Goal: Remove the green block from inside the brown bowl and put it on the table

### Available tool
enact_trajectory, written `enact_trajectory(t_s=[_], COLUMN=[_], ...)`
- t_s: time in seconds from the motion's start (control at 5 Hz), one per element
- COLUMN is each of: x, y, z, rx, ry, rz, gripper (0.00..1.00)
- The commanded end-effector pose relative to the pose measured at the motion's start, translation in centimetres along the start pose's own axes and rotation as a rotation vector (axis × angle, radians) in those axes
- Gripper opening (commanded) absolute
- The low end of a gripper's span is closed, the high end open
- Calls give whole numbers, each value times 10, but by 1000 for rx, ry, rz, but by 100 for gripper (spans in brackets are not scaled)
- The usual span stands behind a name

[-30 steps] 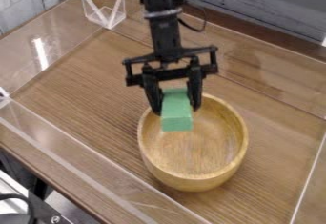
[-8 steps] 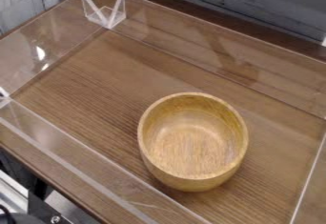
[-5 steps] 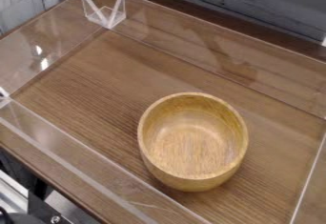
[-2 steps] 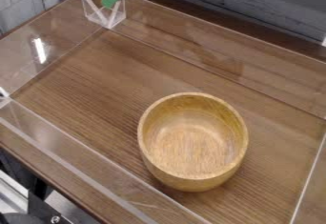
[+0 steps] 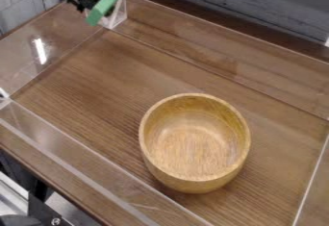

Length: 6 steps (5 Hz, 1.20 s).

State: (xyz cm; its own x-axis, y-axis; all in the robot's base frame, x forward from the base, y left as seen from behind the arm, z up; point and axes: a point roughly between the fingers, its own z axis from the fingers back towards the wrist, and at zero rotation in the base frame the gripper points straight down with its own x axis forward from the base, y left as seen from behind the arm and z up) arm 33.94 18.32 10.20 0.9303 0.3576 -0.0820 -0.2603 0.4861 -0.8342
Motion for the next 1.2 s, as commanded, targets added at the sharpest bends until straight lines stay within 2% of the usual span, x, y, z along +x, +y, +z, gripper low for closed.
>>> enact_trajectory(t_s=[0.0,0.4,1.0], x=[3,0,-3], y=[-3,17,24], z=[19,13,0], rx=[23,14,9], ry=[-19,27,61], rz=[-82,-107,-73], gripper=[0,0,0])
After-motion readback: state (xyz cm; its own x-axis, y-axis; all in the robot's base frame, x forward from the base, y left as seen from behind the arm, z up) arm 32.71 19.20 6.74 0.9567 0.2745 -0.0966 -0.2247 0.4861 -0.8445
